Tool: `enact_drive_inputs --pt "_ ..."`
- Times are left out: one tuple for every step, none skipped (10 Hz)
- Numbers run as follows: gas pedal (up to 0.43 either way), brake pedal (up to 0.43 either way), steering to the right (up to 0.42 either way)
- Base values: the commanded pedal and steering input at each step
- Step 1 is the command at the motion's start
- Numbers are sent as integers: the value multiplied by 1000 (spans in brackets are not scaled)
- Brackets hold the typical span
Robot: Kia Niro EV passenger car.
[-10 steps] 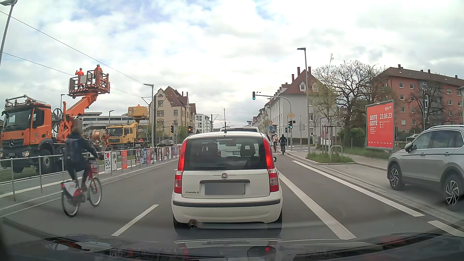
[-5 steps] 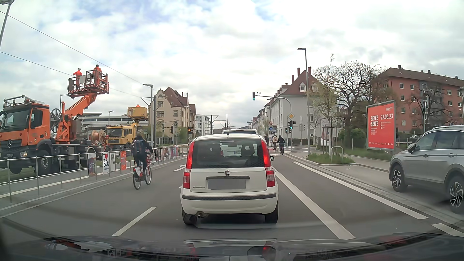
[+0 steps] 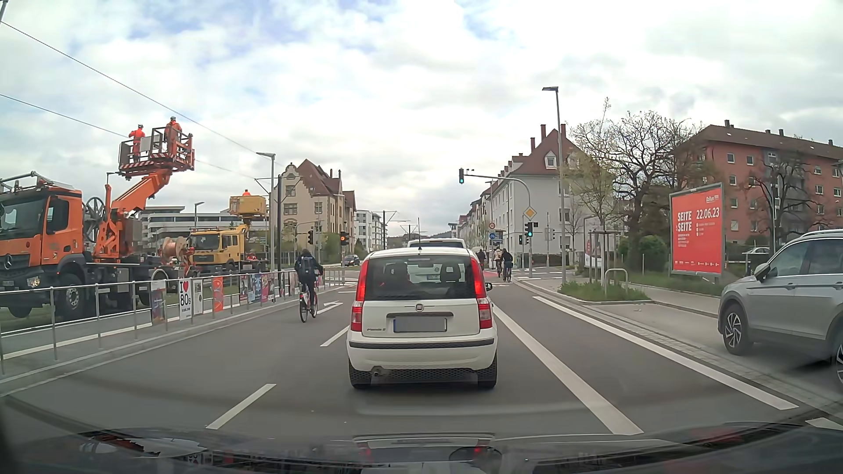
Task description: Follow the waypoints while adhering to traffic rules and regulations
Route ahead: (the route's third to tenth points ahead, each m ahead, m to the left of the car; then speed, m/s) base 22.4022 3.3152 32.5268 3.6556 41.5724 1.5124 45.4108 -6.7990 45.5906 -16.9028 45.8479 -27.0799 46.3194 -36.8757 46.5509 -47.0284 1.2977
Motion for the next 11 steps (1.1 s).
enact_drive_inputs --pt "280 0 16" --pt "287 0 17" --pt "299 0 17" --pt "319 0 19" --pt "319 0 19" --pt "319 0 19" --pt "319 0 19" --pt "319 0 19" --pt "319 0 19" --pt "319 0 15" --pt "319 0 9"
